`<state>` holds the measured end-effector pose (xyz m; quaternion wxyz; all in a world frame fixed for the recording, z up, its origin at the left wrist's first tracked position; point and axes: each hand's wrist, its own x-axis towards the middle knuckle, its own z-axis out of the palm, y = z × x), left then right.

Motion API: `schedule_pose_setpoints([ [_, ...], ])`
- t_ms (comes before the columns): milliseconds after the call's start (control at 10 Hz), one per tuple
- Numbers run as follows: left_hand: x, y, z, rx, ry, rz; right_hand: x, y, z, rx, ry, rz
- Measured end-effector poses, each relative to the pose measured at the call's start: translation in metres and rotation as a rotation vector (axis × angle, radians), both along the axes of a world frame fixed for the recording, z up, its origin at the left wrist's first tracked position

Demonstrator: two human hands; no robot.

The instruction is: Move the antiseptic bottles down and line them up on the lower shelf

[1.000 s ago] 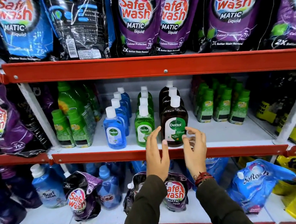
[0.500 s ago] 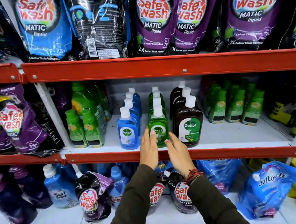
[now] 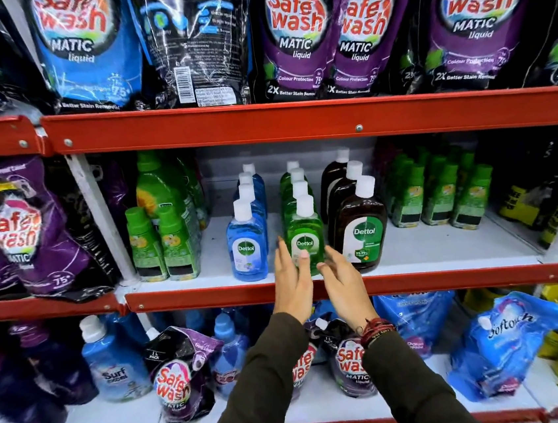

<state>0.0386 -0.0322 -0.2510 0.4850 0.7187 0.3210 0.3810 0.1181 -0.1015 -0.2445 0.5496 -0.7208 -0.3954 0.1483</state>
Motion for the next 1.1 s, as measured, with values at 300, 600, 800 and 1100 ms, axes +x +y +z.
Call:
schedule_pose_setpoints([
  [300, -0.05, 0.022, -0.004, 0.269, -0.331, 0.345, -0.04, 0.016, -0.006, 0.208, -0.011, 0.041],
  [600, -0.064, 0.067, 0.006, -0.064, -0.085, 0.182, -0.067, 0.056, 0.005, -0.049, 0.048, 0.221],
  [800, -0.064, 0.064, 0.006, -0.028, -0.031, 0.152, -0.065, 0.053, 0.001, -0.034, 0.03, 0.204],
  [1100, -0.067, 0.063, 0.001, 0.012, -0.073, 0.15, -0.061, 0.053, -0.001, -0.064, -0.028, 0.253],
])
